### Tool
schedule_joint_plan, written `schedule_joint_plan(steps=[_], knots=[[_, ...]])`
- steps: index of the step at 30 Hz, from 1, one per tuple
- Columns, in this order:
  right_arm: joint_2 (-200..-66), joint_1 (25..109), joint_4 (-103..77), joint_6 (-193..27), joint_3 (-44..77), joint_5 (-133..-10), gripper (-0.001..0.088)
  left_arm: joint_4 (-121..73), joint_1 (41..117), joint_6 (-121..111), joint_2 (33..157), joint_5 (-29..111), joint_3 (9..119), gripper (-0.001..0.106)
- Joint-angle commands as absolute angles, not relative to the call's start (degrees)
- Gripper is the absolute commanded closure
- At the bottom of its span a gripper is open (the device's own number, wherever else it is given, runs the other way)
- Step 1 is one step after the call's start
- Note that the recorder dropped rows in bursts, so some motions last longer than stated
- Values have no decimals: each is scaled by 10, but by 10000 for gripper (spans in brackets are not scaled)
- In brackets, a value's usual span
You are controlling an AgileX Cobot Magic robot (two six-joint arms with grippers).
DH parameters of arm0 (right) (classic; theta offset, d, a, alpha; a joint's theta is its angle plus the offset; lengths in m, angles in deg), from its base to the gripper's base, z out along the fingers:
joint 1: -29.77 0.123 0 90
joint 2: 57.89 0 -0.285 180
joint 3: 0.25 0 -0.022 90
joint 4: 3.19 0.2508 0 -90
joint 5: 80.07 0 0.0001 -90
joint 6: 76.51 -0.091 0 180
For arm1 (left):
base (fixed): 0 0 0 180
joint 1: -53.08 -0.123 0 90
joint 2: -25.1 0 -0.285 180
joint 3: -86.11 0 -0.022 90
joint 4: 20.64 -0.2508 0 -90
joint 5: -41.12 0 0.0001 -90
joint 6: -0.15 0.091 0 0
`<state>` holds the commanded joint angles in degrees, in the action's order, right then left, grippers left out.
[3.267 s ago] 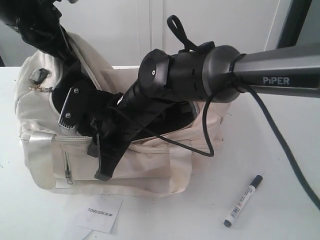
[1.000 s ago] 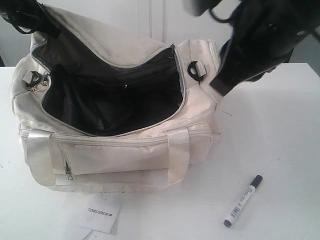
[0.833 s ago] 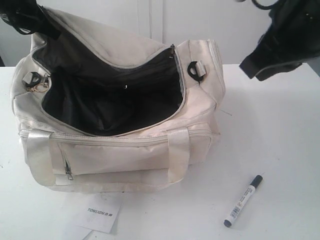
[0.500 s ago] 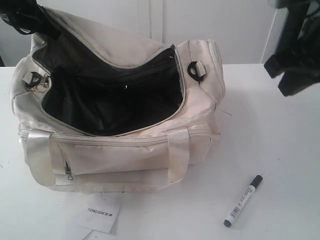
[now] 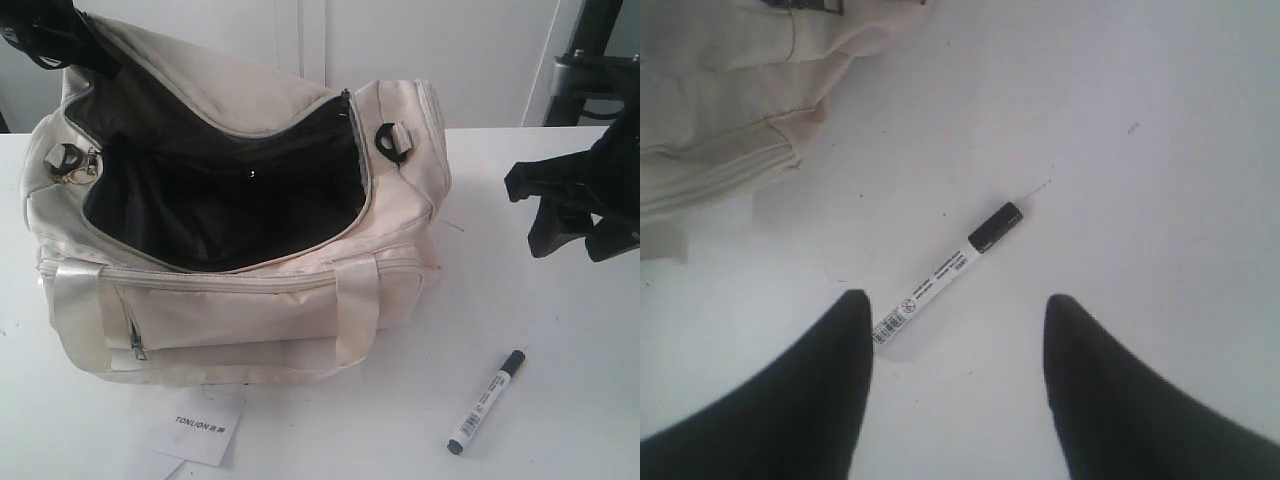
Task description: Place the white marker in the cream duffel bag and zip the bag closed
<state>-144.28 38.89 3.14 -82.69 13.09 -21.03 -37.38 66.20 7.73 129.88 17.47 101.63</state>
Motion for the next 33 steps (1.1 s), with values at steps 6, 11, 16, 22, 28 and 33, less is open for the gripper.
schedule_joint_plan(steps=[6,11,16,22,28,33], knots=[[-1445,389,36,-795,131,-190,414,-374,662,77,1299,175,1016,1053],[-1445,389,27,-810,131,-187,414,-374,662,77,1299,175,1016,1053],[-1445,389,11,-904,134,-184,414,-374,662,77,1299,175,1016,1053],[-1445,389,12,-1010,157,-192,414,-374,662,77,1299,175,1016,1053],[-1446,454,15,-1070,185,-246,413,-374,662,77,1299,175,1016,1053],[-1464,488,-5,-1116,185,-248,413,-374,662,77,1299,175,1016,1053]])
